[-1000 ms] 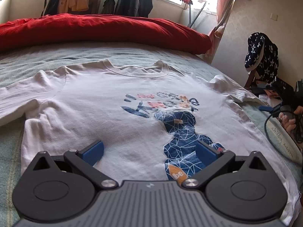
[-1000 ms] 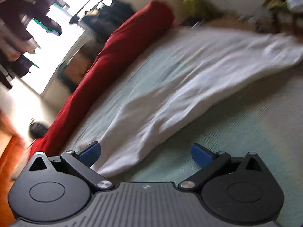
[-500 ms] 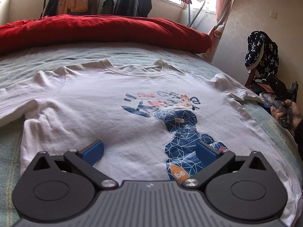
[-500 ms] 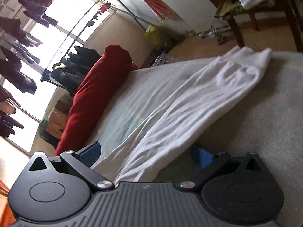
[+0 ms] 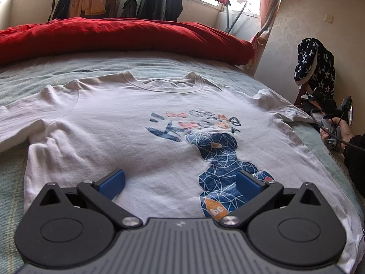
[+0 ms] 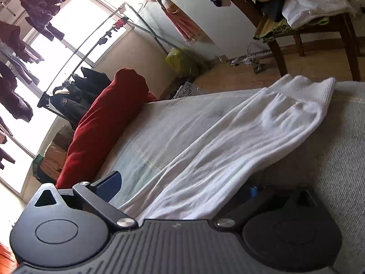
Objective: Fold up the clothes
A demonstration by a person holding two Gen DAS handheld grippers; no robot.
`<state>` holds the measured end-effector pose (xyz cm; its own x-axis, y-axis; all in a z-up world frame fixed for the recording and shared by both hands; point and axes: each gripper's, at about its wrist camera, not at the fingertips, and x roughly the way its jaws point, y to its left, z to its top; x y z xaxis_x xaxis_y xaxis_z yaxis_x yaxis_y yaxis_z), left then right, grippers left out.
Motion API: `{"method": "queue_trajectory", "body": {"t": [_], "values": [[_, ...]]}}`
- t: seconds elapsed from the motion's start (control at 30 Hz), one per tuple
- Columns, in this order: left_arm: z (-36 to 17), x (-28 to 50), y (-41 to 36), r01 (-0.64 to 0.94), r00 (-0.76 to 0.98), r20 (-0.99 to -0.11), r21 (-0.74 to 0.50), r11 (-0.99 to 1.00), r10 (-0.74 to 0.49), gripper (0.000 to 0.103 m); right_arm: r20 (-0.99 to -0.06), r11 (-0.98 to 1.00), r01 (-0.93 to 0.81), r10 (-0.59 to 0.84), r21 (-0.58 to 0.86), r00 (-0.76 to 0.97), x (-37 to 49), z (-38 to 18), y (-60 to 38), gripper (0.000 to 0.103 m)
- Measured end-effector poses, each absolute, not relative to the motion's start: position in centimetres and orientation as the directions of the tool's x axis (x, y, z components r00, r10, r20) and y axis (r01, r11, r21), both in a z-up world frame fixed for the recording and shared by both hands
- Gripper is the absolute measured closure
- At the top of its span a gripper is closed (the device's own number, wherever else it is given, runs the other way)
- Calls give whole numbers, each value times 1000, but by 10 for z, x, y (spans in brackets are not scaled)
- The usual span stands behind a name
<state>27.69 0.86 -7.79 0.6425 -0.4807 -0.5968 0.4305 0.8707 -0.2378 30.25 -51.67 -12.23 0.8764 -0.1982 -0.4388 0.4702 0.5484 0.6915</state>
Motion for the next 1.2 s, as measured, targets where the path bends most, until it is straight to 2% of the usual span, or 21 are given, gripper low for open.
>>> {"method": "queue_trajectory", "body": {"t": [0.2, 0.3, 0.33, 0.4, 0.43, 0.47, 0.5, 0.57, 0.6, 0.7, 0.9, 1.2], "values": [[-78, 277, 9, 430, 642, -595, -242, 870, -483, 1, -454, 595, 482, -210, 644, 866, 305, -123, -513, 0], [-78, 277, 9, 430, 642, -595, -243, 870, -484, 1, -474, 613, 491, -208, 619, 856, 305, -122, -513, 5], [-78, 277, 9, 430, 642, -595, -244, 869, -484, 1, -479, 613, 497, -211, 614, 852, 304, -121, -514, 11], [-78, 277, 10, 429, 642, -594, -246, 869, -485, 1, -491, 596, 517, -225, 614, 842, 299, -123, -518, 28], [-78, 277, 10, 430, 641, -594, -246, 869, -485, 1, -497, 569, 534, -236, 626, 835, 293, -125, -523, 49], [-78, 277, 10, 430, 641, -595, -245, 869, -485, 1, -506, 519, 550, -241, 654, 828, 286, -131, -530, 83], [-78, 277, 9, 430, 642, -595, -243, 869, -484, 1, -514, 461, 564, -242, 685, 823, 277, -139, -539, 100], [-78, 277, 9, 431, 642, -596, -239, 870, -482, 1, -452, 338, 492, -195, 802, 870, 262, -157, -554, 101], [-78, 277, 8, 431, 643, -596, -237, 871, -481, 1, -444, 322, 479, -181, 816, 878, 260, -159, -557, 100], [-78, 277, 9, 431, 643, -597, -237, 871, -480, 1, -475, 342, 510, -186, 789, 860, 264, -153, -555, 100], [-78, 278, 9, 430, 642, -596, -242, 870, -483, 1, -472, 303, 497, -156, 813, 868, 258, -149, -559, 99], [-78, 277, 8, 429, 643, -596, -240, 871, -481, 1, -527, 372, 554, -182, 745, 830, 250, -120, -557, 97]]}}
